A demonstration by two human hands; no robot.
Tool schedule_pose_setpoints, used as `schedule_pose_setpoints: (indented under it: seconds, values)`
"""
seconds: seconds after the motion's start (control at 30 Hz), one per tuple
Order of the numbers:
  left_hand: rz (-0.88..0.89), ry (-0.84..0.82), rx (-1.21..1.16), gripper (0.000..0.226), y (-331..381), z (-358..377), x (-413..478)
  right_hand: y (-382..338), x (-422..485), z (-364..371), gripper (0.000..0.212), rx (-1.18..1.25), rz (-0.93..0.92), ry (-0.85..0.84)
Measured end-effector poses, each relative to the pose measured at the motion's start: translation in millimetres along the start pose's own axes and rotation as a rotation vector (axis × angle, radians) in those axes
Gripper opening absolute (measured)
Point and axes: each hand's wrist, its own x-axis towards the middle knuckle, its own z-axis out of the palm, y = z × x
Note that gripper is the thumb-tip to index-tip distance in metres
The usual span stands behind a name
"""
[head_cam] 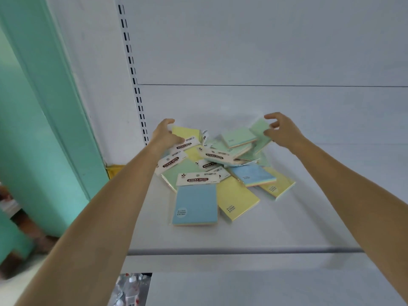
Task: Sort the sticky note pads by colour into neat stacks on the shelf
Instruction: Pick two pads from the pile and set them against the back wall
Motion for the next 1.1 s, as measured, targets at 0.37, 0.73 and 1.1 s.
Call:
schedule_pose_setpoints:
  seconds: [0.37, 0.73, 1.1]
  values:
    - [0.063, 0.090, -0.239, 0.040, 13, -7, 3, 5, -7, -13, 0.052, 0.477, 0.091, 0.167]
    - [0.304, 0.063, -0.439, 0.063, 83, 28, -32, 39, -28, -47, 0.051, 0.690, 0.065, -0.008]
    - [0.320, -0.159, -0.291, 0.041, 159, 230, -114, 169, -79, -223, 0.052, 0.622, 0.057, 0.071]
